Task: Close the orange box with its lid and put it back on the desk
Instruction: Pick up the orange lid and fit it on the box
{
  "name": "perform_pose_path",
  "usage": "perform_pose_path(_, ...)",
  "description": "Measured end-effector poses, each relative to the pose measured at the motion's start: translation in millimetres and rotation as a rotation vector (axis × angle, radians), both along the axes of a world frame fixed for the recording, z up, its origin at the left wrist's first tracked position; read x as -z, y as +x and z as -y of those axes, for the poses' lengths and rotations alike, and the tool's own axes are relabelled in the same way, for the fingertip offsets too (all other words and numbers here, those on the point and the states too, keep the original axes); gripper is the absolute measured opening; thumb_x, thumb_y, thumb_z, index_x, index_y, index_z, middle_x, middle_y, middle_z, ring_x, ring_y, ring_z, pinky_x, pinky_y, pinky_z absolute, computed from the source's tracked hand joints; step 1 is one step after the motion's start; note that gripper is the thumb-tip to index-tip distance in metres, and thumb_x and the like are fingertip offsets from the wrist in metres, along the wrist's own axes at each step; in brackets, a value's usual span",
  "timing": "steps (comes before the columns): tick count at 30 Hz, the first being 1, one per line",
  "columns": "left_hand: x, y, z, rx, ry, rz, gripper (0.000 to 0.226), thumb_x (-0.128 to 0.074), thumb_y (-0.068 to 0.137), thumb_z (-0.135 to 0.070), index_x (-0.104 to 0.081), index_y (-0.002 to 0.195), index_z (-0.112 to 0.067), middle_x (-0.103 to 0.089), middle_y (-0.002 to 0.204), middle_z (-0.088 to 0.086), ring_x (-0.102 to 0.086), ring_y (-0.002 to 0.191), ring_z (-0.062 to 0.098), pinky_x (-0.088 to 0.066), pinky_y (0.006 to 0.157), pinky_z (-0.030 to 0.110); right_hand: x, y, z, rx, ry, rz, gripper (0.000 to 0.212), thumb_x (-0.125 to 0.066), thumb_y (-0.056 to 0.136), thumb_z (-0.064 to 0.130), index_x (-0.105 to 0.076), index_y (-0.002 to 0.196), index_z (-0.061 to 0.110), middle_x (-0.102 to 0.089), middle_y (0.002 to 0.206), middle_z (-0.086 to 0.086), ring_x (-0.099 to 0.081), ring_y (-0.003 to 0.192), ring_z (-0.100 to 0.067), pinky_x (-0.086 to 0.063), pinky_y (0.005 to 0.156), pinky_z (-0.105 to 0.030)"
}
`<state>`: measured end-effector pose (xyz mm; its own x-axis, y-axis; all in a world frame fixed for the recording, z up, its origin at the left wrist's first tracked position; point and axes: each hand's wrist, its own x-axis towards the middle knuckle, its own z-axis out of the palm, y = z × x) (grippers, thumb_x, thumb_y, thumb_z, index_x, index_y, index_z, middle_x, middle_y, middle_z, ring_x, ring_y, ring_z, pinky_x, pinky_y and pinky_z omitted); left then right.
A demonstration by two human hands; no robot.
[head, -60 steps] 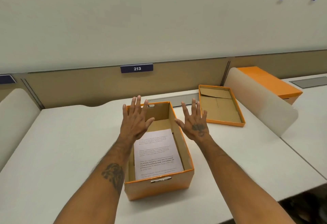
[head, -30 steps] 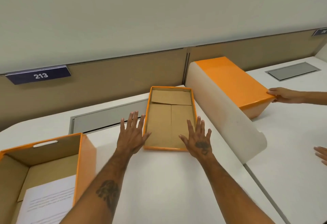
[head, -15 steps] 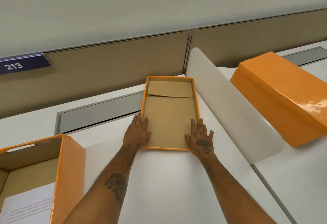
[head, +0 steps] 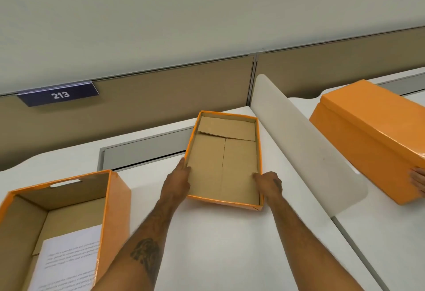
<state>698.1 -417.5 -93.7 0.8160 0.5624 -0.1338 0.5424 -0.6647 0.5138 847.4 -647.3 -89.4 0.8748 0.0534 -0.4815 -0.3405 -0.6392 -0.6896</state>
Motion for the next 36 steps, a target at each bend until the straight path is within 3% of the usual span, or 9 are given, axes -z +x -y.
perform_pose_path(3, -18, -22, -13, 0.020, 0.025, 0.015, 0.056, -0.046, 0.089, -0.002, -0.045, 0.143, -0.016, -0.032, 0.155, 0.001, -0.047, 0.130, 0.035, -0.044, 0.100, 0.037, -28, -9, -9, -0.001, 0.218, -0.086, 0.027, -0.058, 0.087, 0.026, -0.061, 0.100, 0.002, -0.067, 0.102, -0.014, -0.064, 0.097, -0.034, -0.053, 0.082, -0.041)
perform_pose_path(6, -45, -42, -24, -0.029, 0.035, 0.101, 0.041, -0.043, 0.085, -0.011, -0.054, 0.123, -0.021, -0.056, 0.128, 0.004, -0.059, 0.106, 0.033, -0.054, 0.088, 0.046, -74, -18, -29, -0.074, 0.450, -0.113, 0.019, -0.049, 0.093, 0.021, -0.060, 0.100, 0.007, -0.067, 0.111, -0.016, -0.064, 0.104, -0.033, -0.053, 0.086, -0.044)
perform_pose_path(12, -116, -75, -55, -0.028, 0.201, 0.073, 0.036, -0.051, 0.088, -0.003, -0.063, 0.121, -0.007, -0.052, 0.139, 0.010, -0.054, 0.118, 0.033, -0.047, 0.091, 0.037, -195, -65, -79, -0.208, 0.571, 0.121, 0.016, -0.055, 0.087, 0.023, -0.061, 0.099, 0.014, -0.067, 0.106, -0.013, -0.065, 0.099, -0.031, -0.054, 0.088, -0.048)
perform_pose_path(17, -200, -121, -61, -0.101, -0.054, 0.261, 0.036, -0.051, 0.094, -0.028, -0.065, 0.120, -0.008, -0.062, 0.130, 0.009, -0.056, 0.116, 0.025, -0.041, 0.094, 0.031, -265, -145, -116, -0.265, 0.577, 0.354, 0.015, -0.055, 0.086, 0.028, -0.058, 0.094, 0.015, -0.066, 0.097, -0.009, -0.065, 0.086, -0.025, -0.055, 0.071, -0.041)
perform_pose_path(22, -290, -188, -50, -0.077, -0.682, 0.615, 0.074, -0.061, 0.075, -0.069, -0.051, 0.135, -0.026, -0.045, 0.149, 0.002, -0.046, 0.131, 0.025, -0.044, 0.104, 0.047, -302, -253, -154, -0.257, 0.577, 0.615, 0.013, -0.062, 0.087, 0.035, -0.060, 0.092, 0.023, -0.062, 0.081, 0.006, -0.059, 0.071, -0.011, -0.046, 0.056, -0.026)
perform_pose_path(27, -345, -251, -52, -0.043, -0.681, 0.662, 0.104, -0.064, 0.062, -0.081, -0.026, 0.149, -0.039, -0.046, 0.147, -0.001, -0.054, 0.124, 0.025, -0.054, 0.090, 0.049, -316, -363, -188, -0.317, 0.517, 0.805, 0.029, -0.066, 0.089, 0.040, -0.067, 0.105, 0.016, -0.064, 0.082, 0.003, -0.060, 0.071, -0.018, -0.033, 0.050, -0.018)
perform_pose_path(31, -346, -299, -69, -0.111, -0.507, 0.886, 0.077, -0.082, 0.068, -0.046, -0.044, 0.132, -0.029, -0.065, 0.103, 0.002, -0.069, 0.088, 0.020, -0.060, 0.074, 0.036, -312, -432, -209, -0.460, 0.435, 0.877, 0.039, -0.061, 0.085, 0.027, -0.057, 0.122, 0.015, -0.072, 0.087, -0.009, -0.067, 0.080, -0.032, -0.050, 0.067, -0.033)
perform_pose_path(34, -336, -336, -86, -0.146, -0.452, 0.950, 0.075, -0.075, 0.075, -0.014, -0.038, 0.135, -0.039, -0.063, 0.108, -0.003, -0.070, 0.088, 0.017, -0.061, 0.066, 0.033, -300, -455, -212, -0.664, 0.419, 0.856, 0.052, -0.059, 0.084, 0.035, -0.049, 0.132, 0.019, -0.070, 0.090, -0.006, -0.068, 0.082, -0.028, -0.055, 0.069, -0.036)
perform_pose_path(36, -327, -356, -99, -0.187, -0.418, 0.926, 0.085, -0.067, 0.077, -0.006, -0.028, 0.144, -0.041, -0.057, 0.122, -0.007, -0.066, 0.096, 0.018, -0.058, 0.064, 0.031, -290, -457, -208, -0.914, 0.391, 0.750, 0.076, -0.060, 0.081, 0.058, -0.035, 0.147, 0.027, -0.068, 0.114, -0.003, -0.066, 0.099, -0.022, -0.056, 0.083, -0.038)
